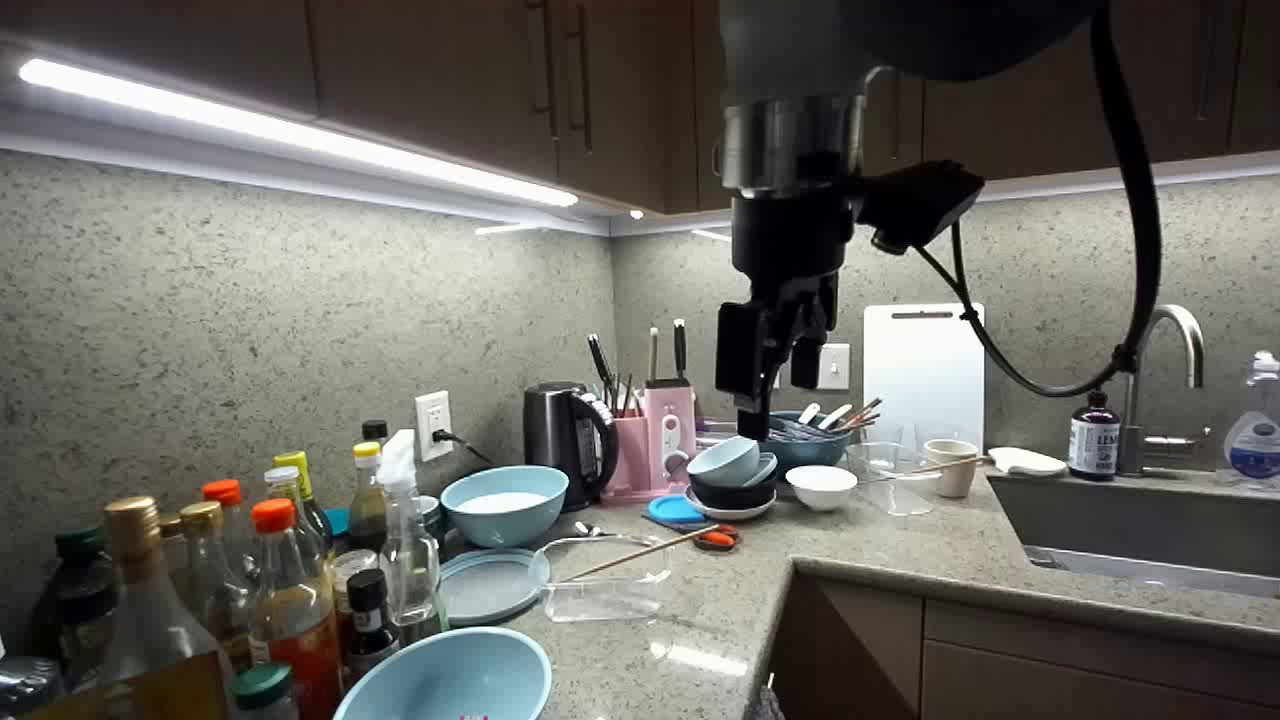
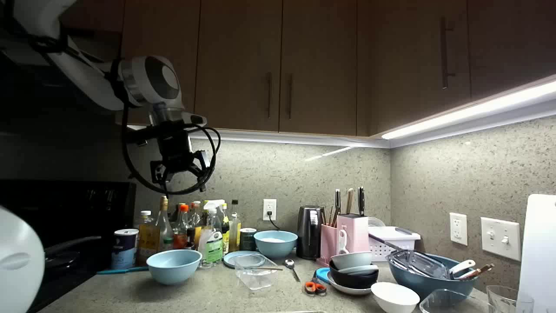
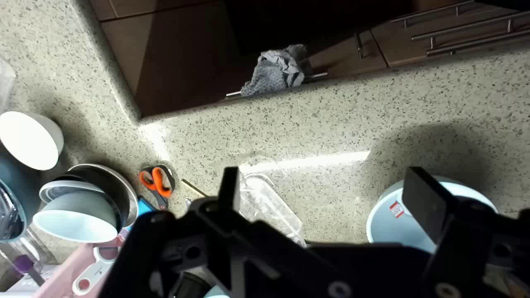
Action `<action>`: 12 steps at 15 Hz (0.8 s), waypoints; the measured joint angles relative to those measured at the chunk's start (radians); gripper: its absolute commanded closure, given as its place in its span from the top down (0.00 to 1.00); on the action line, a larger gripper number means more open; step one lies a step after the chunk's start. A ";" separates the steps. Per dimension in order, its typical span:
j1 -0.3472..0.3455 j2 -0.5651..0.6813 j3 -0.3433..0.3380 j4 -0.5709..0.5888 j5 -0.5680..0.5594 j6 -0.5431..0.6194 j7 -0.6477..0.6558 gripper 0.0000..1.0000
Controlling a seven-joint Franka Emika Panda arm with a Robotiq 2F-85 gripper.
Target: Stir in the clear bowl with the chopstick
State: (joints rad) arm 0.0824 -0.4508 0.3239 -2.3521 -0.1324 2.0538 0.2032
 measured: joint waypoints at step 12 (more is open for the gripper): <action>0.000 0.001 -0.066 -0.009 -0.001 -0.001 -0.002 1.00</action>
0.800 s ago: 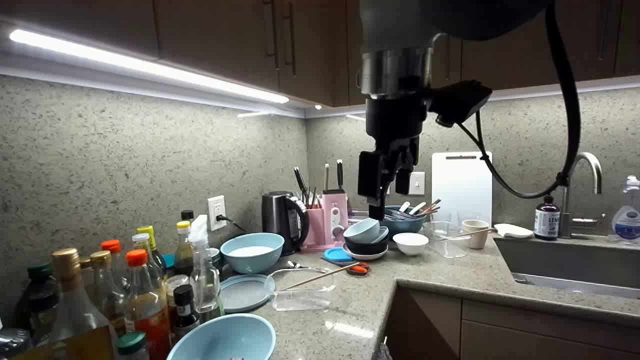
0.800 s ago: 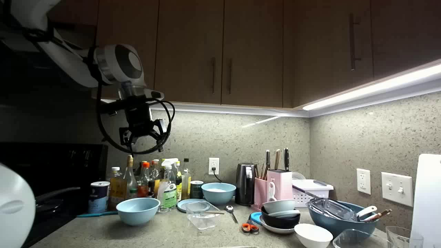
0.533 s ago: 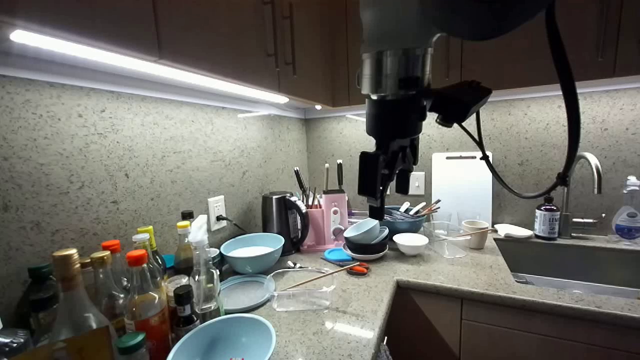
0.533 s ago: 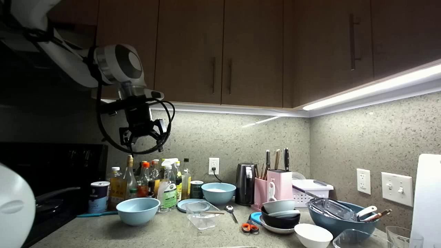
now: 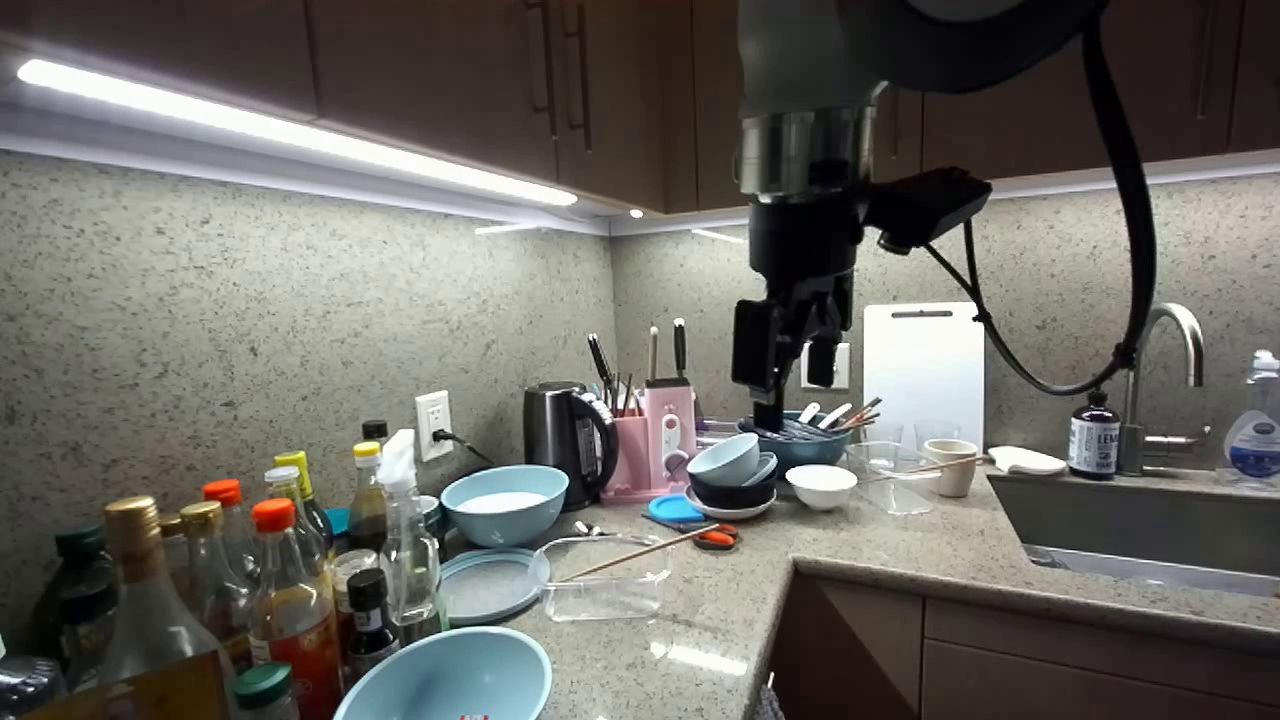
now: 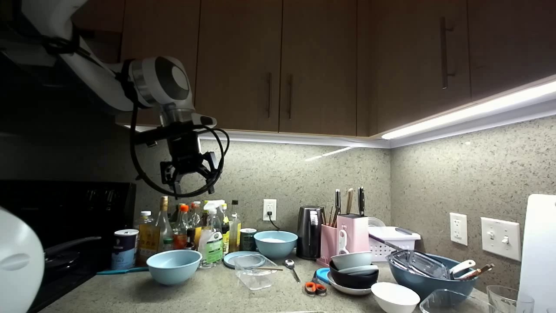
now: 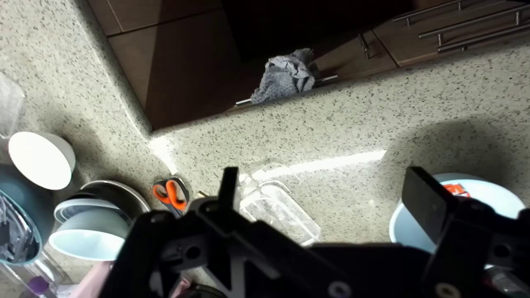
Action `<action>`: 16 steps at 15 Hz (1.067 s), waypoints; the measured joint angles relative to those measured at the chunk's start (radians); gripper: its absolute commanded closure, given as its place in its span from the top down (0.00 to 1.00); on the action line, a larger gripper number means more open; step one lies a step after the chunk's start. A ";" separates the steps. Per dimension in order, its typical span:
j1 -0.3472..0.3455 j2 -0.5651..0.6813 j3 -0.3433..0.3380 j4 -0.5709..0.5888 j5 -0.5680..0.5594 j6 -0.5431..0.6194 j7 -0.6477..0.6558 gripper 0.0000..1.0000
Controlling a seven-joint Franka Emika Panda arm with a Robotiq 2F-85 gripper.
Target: Stir in the clear bowl with the chopstick
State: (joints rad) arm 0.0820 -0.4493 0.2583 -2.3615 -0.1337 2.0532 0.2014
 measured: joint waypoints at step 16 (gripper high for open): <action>-0.161 -0.099 -0.283 -0.131 0.045 0.017 0.024 1.00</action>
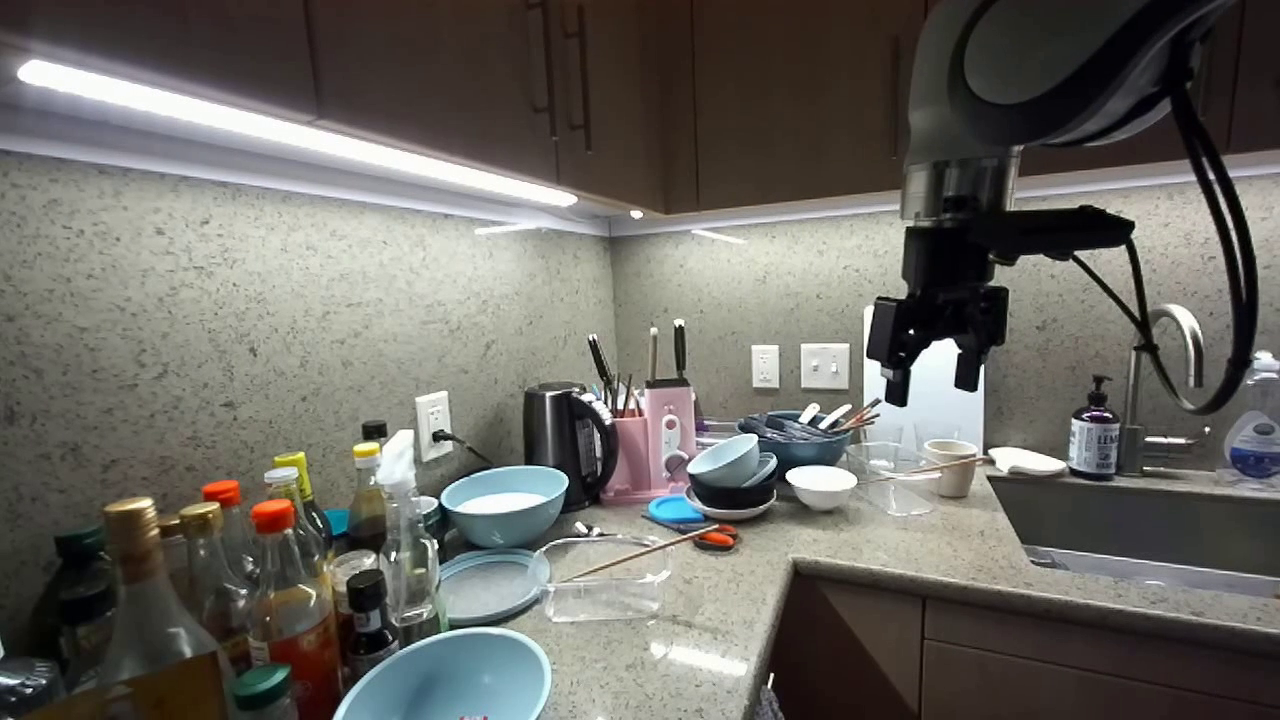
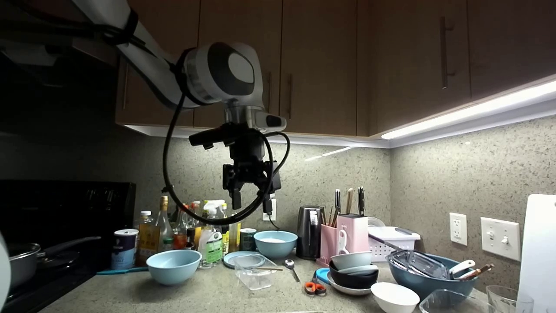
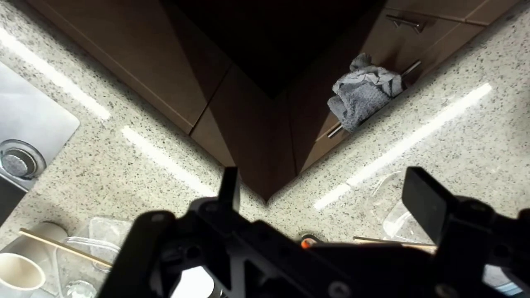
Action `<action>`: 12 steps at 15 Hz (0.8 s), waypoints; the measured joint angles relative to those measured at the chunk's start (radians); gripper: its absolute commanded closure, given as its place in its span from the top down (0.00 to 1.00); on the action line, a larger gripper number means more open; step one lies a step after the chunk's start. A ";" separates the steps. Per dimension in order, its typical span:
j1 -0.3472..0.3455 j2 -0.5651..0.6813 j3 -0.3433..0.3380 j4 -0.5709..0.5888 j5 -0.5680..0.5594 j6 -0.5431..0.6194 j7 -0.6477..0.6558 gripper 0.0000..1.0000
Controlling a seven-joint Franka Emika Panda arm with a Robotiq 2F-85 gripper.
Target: Stir in the clear bowl with the chopstick
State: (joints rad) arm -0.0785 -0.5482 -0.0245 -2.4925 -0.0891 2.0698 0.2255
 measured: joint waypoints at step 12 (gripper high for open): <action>-0.075 0.242 -0.289 0.132 -0.017 0.060 -0.487 1.00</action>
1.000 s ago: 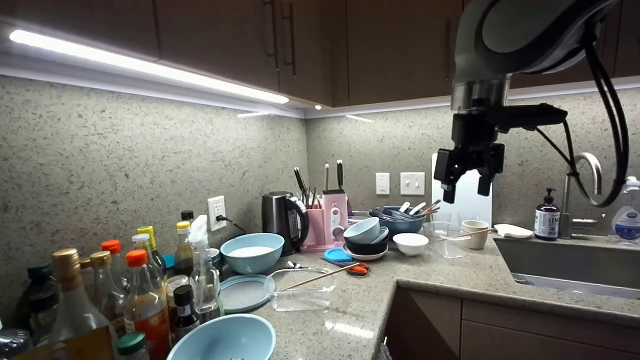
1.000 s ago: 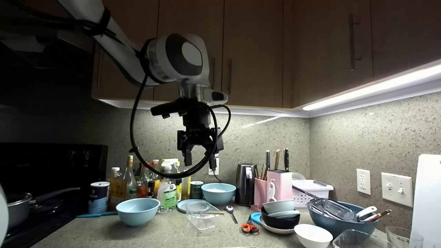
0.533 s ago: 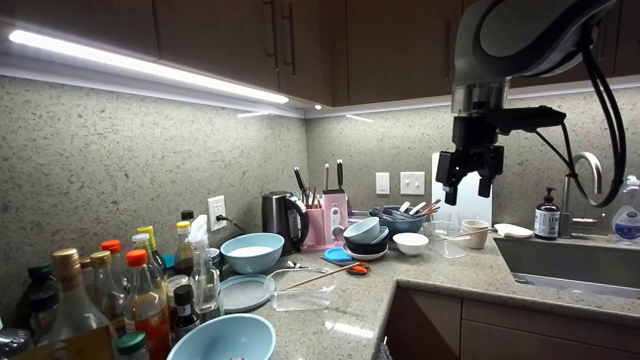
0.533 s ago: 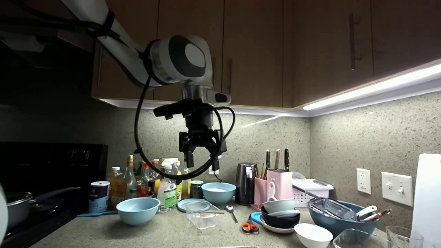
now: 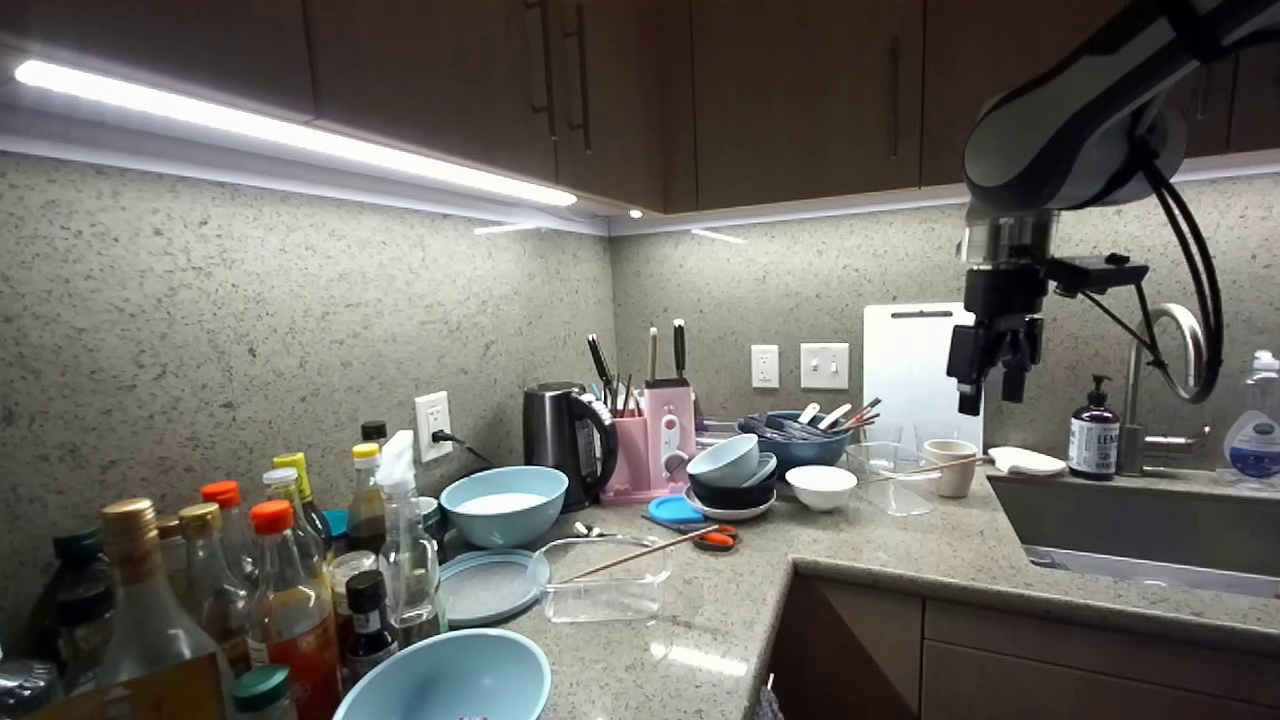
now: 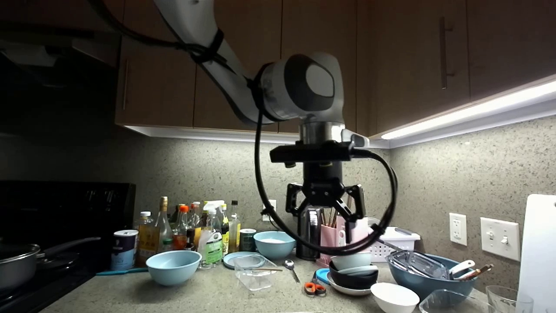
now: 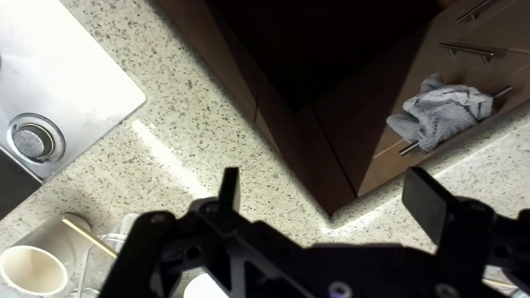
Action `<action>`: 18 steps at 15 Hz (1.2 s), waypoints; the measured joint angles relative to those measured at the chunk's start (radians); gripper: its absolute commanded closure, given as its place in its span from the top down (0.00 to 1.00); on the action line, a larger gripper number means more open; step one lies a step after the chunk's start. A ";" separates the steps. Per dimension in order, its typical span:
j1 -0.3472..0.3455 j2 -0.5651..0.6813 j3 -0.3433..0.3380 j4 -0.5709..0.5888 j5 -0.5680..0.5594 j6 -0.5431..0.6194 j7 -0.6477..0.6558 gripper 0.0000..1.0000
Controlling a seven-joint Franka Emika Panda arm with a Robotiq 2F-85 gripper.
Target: Stir in the clear bowl with the chopstick
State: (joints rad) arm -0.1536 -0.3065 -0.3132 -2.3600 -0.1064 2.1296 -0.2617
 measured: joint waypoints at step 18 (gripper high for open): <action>-0.078 0.281 -0.103 0.173 0.159 0.024 -0.257 1.00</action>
State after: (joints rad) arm -0.2317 -0.0251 -0.4159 -2.1874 0.0526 2.1539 -0.5188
